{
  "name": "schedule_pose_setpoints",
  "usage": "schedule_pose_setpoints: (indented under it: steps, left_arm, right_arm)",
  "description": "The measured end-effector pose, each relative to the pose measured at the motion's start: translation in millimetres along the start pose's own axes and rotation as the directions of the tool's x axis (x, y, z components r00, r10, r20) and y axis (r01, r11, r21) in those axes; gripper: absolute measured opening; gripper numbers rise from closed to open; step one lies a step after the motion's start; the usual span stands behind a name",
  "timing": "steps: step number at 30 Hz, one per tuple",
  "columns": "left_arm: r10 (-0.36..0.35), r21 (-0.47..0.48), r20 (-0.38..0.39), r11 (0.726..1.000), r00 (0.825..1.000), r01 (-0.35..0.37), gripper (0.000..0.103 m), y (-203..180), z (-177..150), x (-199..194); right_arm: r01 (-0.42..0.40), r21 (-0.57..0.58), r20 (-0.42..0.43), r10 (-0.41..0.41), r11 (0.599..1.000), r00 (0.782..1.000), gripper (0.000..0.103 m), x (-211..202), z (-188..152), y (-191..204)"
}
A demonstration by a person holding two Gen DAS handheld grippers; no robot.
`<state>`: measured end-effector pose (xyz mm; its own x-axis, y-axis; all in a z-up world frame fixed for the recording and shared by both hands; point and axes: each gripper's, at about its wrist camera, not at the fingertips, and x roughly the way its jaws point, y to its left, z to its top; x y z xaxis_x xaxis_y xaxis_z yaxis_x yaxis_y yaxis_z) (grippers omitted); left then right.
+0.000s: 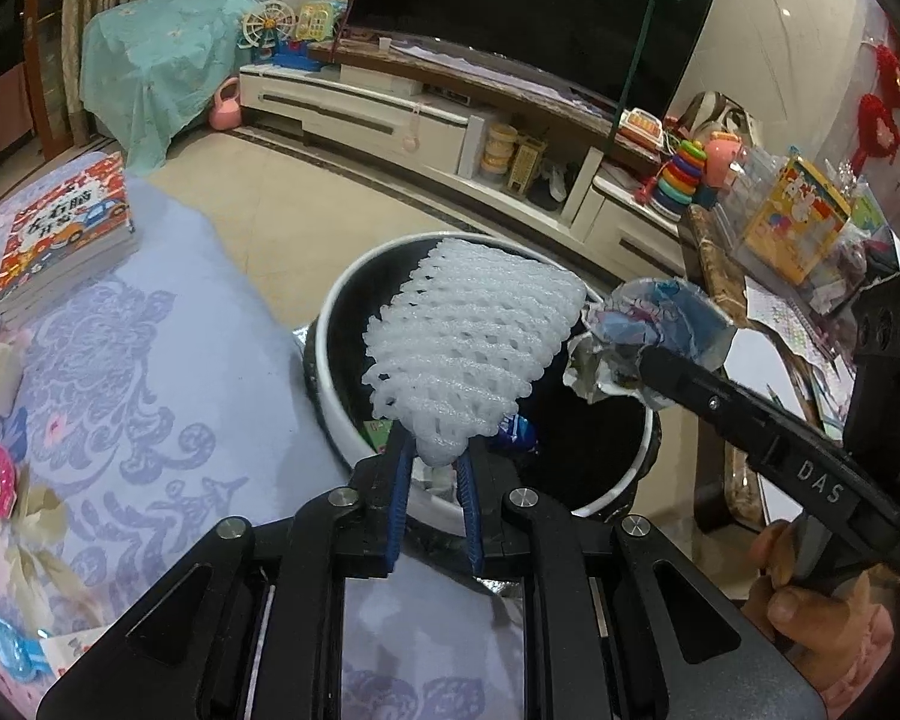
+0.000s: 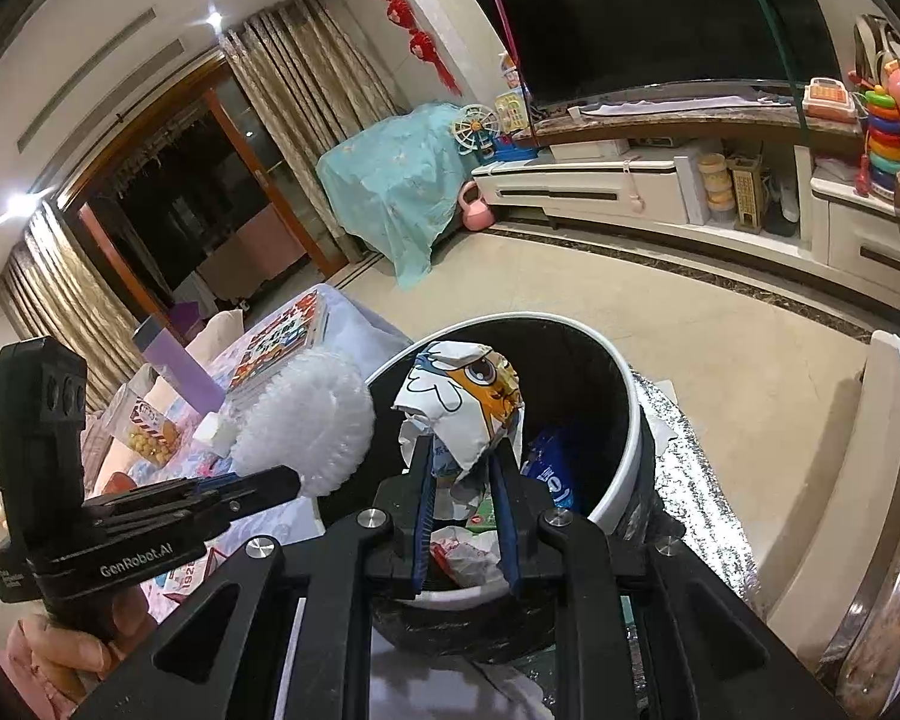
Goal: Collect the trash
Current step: 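Carry both items over the trash bin and open both grippers to drop them, then move both open grippers back over the table toward the blue scoop and milk carton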
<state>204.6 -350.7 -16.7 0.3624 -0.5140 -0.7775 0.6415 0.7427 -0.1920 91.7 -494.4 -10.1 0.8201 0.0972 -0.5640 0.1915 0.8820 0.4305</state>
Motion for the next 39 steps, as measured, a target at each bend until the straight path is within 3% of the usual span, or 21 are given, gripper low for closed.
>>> schedule_pose_setpoints:
  steps: [7,10,12,16,24,26,28,32,39]
  left_arm:
    - [0.007,0.0,-0.03,1.0,1.0,-0.007,0.019,1.2,-0.7,10.1]
    - [0.009,-0.002,-0.032,1.0,0.999,-0.009,0.028,1.1,-0.1,11.3]
    - [0.02,-0.003,-0.029,1.0,0.999,-0.02,0.04,2.7,-0.5,10.4]
    - [0.026,-0.02,-0.032,0.999,0.999,-0.027,0.055,8.2,-1.5,10.8]
    - [0.023,-0.069,-0.019,0.997,1.0,-0.024,0.058,23.4,-20.1,-4.0]
    - [0.015,-0.09,-0.016,0.996,1.0,-0.016,0.061,27.5,-27.5,-8.7]
    - [0.002,-0.119,-0.016,0.993,1.0,-0.004,0.061,33.5,-38.1,-14.8]
    - [-0.007,-0.158,-0.002,0.987,1.0,0.006,0.061,42.7,-55.1,-29.4]
    - [-0.006,-0.22,0.035,0.975,0.999,0.014,0.061,60.6,-79.8,-57.5]
  right_arm:
    - [0.0,0.004,-0.01,0.0,1.0,1.0,0.021,4.5,6.6,-3.6]
    - [0.001,0.004,-0.015,-0.001,1.0,1.0,0.022,6.2,6.9,-3.6]
    - [0.006,0.0,-0.02,-0.006,1.0,1.0,0.022,8.2,7.8,-3.2]
    - [0.014,0.004,-0.025,-0.014,1.0,1.0,0.033,10.0,7.6,-4.8]
    - [0.009,0.022,-0.004,-0.009,1.0,1.0,0.053,3.8,6.3,-4.0]
    - [0.005,0.029,0.01,-0.006,1.0,1.0,0.072,0.9,5.5,-3.1]
    - [-0.001,0.032,0.028,0.0,0.999,1.0,0.079,-2.9,4.0,-0.1]
    - [-0.017,0.021,0.037,0.016,1.0,0.999,0.086,-8.1,-3.4,12.0]
    - [-0.051,-0.002,0.037,0.051,0.999,0.998,0.087,-15.5,-19.9,35.2]
